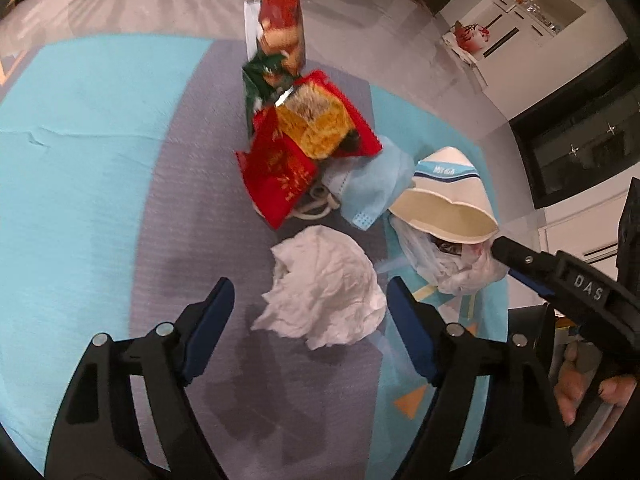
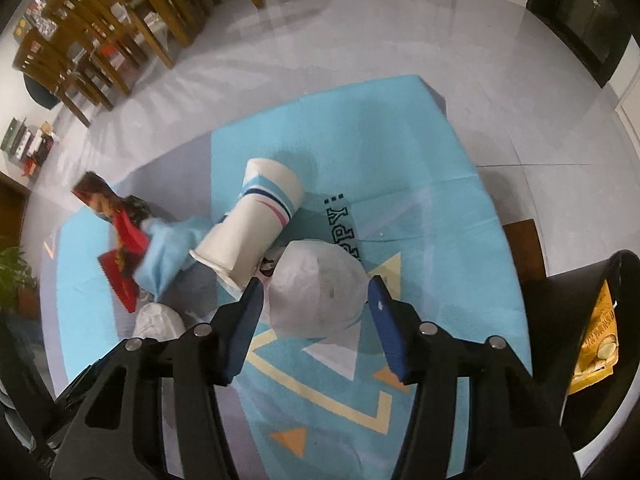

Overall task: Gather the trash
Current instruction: 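Grasp the white tissue with the left gripper while the right gripper grasps the white plastic bag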

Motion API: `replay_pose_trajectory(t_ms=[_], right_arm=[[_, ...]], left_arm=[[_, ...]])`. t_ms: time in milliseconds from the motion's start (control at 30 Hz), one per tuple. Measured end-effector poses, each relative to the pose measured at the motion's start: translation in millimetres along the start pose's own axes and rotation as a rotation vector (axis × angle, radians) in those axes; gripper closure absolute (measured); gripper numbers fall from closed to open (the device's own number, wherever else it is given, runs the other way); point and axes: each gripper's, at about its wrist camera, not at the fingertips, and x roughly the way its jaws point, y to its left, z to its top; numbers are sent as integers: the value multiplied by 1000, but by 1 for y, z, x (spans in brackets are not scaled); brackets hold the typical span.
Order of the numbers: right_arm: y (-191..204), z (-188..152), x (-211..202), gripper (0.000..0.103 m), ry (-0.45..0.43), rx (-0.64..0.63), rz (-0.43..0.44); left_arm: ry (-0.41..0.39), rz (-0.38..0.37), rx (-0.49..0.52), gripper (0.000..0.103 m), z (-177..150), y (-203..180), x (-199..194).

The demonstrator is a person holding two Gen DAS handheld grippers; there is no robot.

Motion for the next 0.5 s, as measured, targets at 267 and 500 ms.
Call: replay_pose_trajectory(t_ms=[267, 500], right_arm=[[3, -7, 23, 59, 71, 0, 5], [5, -14, 9, 78, 67, -33, 24]], left_arm=[[32, -18, 14, 72, -4, 2, 15], [-17, -29, 33, 74, -13, -12, -9]])
